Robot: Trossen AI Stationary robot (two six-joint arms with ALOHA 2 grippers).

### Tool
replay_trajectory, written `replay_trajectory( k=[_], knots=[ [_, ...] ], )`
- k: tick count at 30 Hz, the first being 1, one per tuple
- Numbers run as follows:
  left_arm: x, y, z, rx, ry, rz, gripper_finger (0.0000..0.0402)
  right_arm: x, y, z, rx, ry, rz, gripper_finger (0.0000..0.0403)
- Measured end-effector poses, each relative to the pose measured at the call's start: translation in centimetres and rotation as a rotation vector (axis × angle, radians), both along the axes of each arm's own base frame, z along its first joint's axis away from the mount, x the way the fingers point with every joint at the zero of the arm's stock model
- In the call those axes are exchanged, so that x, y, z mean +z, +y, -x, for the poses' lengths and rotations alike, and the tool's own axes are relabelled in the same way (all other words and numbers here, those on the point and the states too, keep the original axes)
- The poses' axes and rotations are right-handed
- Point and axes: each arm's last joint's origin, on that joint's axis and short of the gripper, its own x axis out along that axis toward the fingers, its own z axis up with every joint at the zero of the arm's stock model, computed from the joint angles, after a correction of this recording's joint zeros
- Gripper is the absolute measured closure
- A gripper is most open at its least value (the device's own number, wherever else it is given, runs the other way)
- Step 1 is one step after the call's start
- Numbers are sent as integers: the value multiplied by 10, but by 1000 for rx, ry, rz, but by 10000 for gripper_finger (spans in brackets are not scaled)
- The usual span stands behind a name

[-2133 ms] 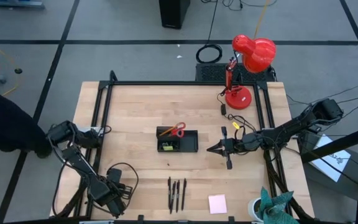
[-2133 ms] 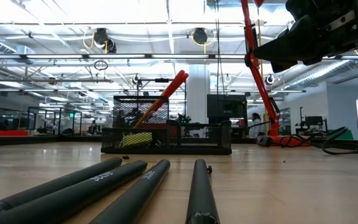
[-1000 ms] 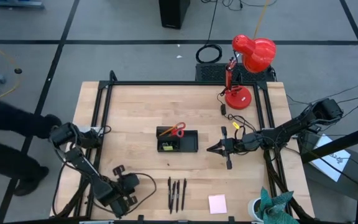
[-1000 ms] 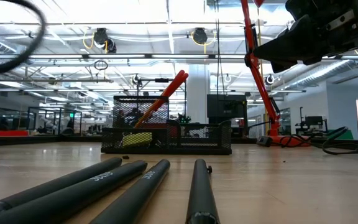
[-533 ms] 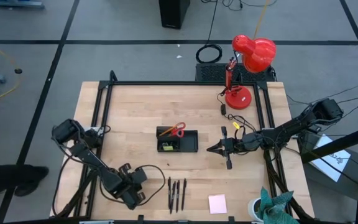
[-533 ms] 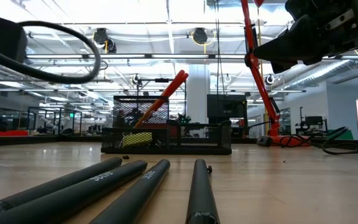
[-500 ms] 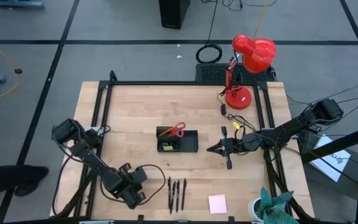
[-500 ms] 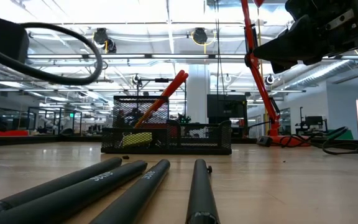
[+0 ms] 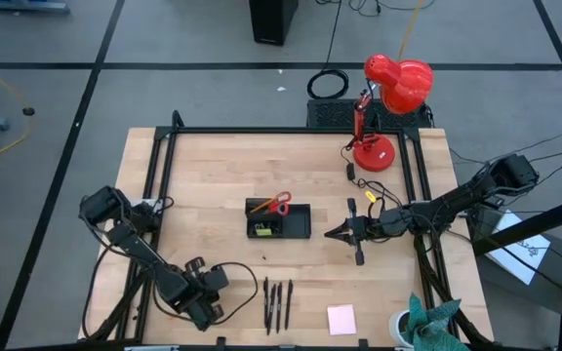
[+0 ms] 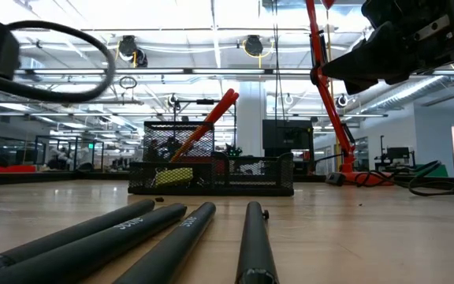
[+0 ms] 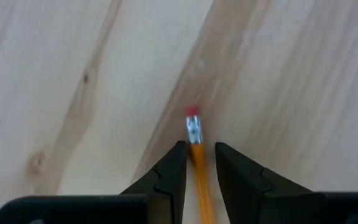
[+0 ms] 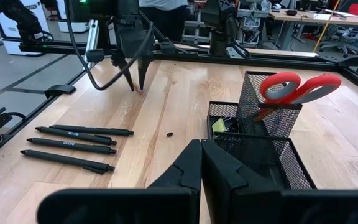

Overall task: Pick and place office supplies into organizer
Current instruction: Put the orange pencil into the black desk organizer

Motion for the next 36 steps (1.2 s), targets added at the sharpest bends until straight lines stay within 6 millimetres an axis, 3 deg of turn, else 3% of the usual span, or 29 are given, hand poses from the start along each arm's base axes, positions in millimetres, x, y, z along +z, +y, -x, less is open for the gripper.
replay_trajectory(
  k=[8,24,36],
  knots=[
    [-4,-6,10,79,-34,8,309,0,0,0,0,-2,-2,399],
    [-10,9,-3,122,-7,60,309,0,0,0,-4,-1,-19,399],
    [-13,-3,9,-50,-139,-76,309,0,0,0,-2,-2,-9,399]
  ],
)
